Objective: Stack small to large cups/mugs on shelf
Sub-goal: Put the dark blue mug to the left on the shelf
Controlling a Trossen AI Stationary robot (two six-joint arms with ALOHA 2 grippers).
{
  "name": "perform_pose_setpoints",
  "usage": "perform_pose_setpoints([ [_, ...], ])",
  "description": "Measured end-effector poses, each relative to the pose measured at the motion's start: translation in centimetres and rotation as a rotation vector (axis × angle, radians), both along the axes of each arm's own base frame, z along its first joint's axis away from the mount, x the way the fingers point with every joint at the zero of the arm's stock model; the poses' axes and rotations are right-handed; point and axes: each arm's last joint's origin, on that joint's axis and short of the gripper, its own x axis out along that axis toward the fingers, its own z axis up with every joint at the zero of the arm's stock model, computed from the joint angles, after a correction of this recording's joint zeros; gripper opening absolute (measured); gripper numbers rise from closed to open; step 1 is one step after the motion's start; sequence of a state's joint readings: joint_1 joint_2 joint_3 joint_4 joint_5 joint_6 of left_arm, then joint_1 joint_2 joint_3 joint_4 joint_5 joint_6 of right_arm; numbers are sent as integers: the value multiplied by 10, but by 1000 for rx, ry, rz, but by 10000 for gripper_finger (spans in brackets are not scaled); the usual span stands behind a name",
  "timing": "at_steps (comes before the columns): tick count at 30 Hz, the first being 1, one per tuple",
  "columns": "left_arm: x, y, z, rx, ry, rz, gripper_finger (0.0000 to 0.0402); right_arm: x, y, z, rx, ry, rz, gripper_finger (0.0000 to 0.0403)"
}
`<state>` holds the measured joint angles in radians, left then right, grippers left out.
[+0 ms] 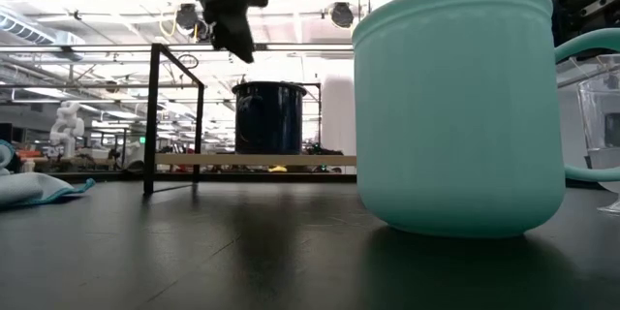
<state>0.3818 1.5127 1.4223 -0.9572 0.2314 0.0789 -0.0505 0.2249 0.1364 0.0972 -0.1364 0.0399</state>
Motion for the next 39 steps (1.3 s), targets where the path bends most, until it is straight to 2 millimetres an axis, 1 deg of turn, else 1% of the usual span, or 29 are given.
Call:
perform_pose_setpoints([
  [3, 0, 1, 7, 60, 24, -113, 149, 0, 0, 0, 0, -2, 0, 0],
  [8, 4, 12, 9, 70, 28, -169, 139, 0, 0, 0, 0, -4, 0, 0],
  [14, 18, 21, -4, 75, 74, -243, 136, 0, 0, 0, 0, -4, 0, 0],
  [18, 32, 28, -20, 65, 130, -280, 136, 0, 0, 0, 1, -4, 0, 0],
  [26, 53, 37, -35, 35, 205, -319, 136, 0, 0, 0, 1, -4, 0, 0],
  [32, 62, 41, -48, 11, 237, -332, 136, 0, 0, 0, 1, -3, 0, 0],
  [39, 63, 41, -52, -5, 252, -320, 136, 0, 0, 0, -2, -3, 0, 0],
])
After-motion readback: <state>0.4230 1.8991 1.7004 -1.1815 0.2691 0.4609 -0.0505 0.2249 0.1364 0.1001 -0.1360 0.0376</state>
